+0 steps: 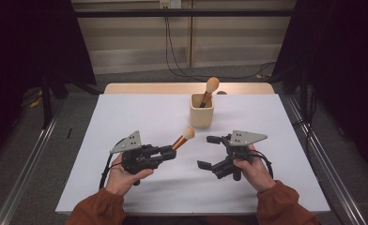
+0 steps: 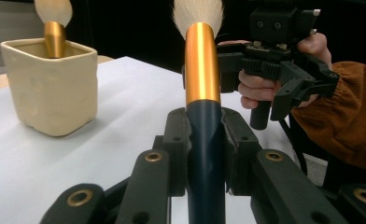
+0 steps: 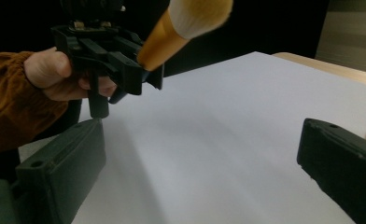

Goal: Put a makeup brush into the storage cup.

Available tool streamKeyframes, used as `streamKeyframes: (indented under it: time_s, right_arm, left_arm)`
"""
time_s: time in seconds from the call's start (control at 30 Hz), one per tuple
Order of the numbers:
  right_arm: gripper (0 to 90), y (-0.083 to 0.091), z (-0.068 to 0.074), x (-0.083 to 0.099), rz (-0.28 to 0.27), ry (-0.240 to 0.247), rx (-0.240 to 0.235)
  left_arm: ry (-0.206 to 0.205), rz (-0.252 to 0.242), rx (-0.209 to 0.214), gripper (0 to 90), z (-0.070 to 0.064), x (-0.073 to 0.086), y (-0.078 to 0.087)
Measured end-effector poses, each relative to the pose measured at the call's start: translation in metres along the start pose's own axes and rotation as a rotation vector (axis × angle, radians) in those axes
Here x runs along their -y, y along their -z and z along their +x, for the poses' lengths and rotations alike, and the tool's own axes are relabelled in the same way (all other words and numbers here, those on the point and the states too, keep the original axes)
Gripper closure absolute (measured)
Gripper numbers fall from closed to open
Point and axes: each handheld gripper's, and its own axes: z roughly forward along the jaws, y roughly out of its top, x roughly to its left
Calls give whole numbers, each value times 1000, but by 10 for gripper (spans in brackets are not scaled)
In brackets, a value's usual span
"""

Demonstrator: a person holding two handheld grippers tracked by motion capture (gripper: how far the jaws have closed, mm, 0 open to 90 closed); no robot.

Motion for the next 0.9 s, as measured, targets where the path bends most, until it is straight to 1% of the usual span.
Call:
streamKeyframes:
  time_s: [0.07,0.13,0.23,0.33,0.4,0.47,0.57,0.7,0.77,0.9]
  right_arm:
    - [14,0,1,-2,-5,-10,-4]
    - [14,0,2,-3,-13,-2,-19]
    - [14,-1,4,-6,-36,11,-44]
    - [17,-4,7,-8,-32,16,-46]
    - [22,-7,9,-9,-26,13,-38]
    - [30,-9,9,-10,-32,3,-49]
    - [61,-12,7,-14,-48,-14,-54]
    - [147,-17,6,-18,-50,-36,-70]
    - [172,-20,4,-19,-56,-45,-70]
    - [263,-24,1,-20,-66,-74,-91]
  left_arm:
    - [-6,1,5,744,0,0,-2]
    - [-7,-3,16,744,-1,-1,-3]
    - [-15,-5,18,744,-2,-2,-4]
    - [-25,-6,23,743,-4,-2,-5]
    - [-25,-3,32,743,-4,-2,-7]
    - [-27,-1,38,743,-5,-2,-8]
    - [-30,0,46,743,-6,-2,-9]
    - [-33,2,45,744,-6,-2,-8]
    - [-34,3,43,743,-6,-2,-8]
    - [-35,2,44,743,-6,-2,-8]
